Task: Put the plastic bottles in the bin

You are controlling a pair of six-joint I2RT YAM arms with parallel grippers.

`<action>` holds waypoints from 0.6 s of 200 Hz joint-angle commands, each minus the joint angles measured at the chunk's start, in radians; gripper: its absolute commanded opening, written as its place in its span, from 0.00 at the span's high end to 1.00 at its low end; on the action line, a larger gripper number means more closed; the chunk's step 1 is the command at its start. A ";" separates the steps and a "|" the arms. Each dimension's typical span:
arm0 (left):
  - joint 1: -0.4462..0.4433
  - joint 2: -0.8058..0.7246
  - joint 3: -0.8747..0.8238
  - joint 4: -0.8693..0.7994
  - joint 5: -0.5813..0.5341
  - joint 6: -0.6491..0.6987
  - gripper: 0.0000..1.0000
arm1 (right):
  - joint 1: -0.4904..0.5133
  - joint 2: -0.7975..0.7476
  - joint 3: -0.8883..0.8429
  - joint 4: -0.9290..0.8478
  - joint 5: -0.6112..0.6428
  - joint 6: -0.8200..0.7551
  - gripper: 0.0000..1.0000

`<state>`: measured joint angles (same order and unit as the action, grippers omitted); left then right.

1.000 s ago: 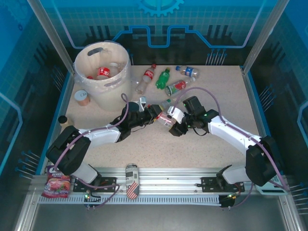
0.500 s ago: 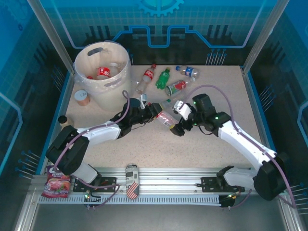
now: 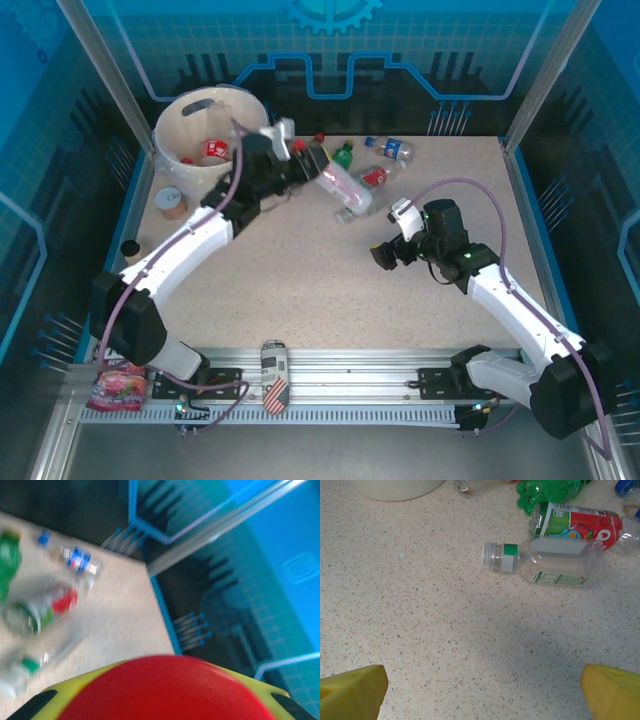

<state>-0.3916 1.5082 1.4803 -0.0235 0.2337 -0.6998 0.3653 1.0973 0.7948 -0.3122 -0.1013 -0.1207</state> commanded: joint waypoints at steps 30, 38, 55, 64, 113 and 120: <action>0.249 -0.014 0.372 -0.319 -0.065 0.276 0.84 | -0.005 -0.001 -0.030 0.027 0.032 0.044 0.00; 0.292 0.001 0.431 -0.376 -0.082 0.315 0.85 | -0.006 -0.002 -0.031 0.025 0.037 0.040 0.00; 0.377 0.051 0.554 -0.515 -0.109 0.396 0.89 | -0.006 -0.004 -0.037 0.024 0.045 0.038 0.00; 0.412 0.080 0.615 -0.591 -0.117 0.432 0.90 | -0.007 -0.004 -0.039 0.025 0.048 0.038 0.00; 0.514 0.186 0.732 -0.770 -0.159 0.571 0.95 | -0.008 0.001 -0.043 0.011 0.064 0.027 0.00; 0.514 0.204 0.737 -0.776 -0.156 0.582 0.95 | -0.008 0.000 -0.045 0.006 0.072 0.026 0.00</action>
<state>0.1059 1.6497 2.1838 -0.6552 0.1040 -0.2272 0.3653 1.0977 0.7643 -0.3046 -0.0570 -0.0963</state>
